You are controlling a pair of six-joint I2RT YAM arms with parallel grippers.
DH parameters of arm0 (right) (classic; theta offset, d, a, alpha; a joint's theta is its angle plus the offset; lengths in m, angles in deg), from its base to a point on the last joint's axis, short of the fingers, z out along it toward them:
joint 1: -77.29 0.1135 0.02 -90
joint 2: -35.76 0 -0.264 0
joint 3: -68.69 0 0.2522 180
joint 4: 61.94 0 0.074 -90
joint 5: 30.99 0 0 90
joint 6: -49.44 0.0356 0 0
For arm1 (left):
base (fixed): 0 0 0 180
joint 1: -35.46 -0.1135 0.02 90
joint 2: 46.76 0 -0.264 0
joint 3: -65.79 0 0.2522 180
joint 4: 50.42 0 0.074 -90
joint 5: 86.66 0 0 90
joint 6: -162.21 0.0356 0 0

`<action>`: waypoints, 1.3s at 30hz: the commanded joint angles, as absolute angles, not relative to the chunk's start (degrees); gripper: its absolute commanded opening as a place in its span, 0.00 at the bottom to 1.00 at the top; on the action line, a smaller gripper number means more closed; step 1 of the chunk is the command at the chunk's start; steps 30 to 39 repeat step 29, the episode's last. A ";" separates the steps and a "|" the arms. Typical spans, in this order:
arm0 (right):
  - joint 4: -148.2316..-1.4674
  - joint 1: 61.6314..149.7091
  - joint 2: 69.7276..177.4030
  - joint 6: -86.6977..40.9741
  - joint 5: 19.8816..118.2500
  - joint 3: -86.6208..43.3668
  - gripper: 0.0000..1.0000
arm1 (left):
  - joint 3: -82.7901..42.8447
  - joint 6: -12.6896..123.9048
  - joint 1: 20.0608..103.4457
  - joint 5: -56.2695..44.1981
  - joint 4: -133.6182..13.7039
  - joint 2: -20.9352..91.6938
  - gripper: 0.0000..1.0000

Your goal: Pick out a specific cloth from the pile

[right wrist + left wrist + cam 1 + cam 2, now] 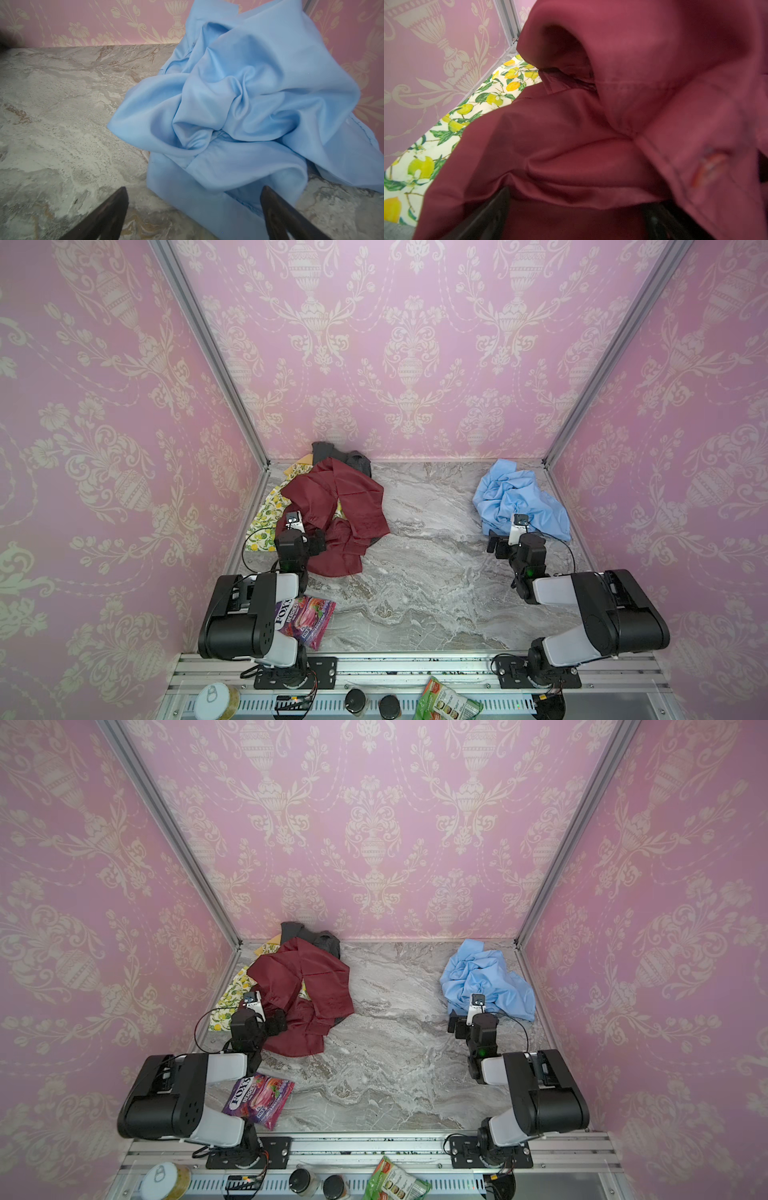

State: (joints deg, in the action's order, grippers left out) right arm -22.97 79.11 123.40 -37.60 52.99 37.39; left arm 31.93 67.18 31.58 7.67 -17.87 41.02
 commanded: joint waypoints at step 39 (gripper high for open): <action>-20.72 78.16 124.44 -37.48 56.13 34.44 1.00 | 32.08 69.63 32.03 5.51 -5.66 46.94 0.99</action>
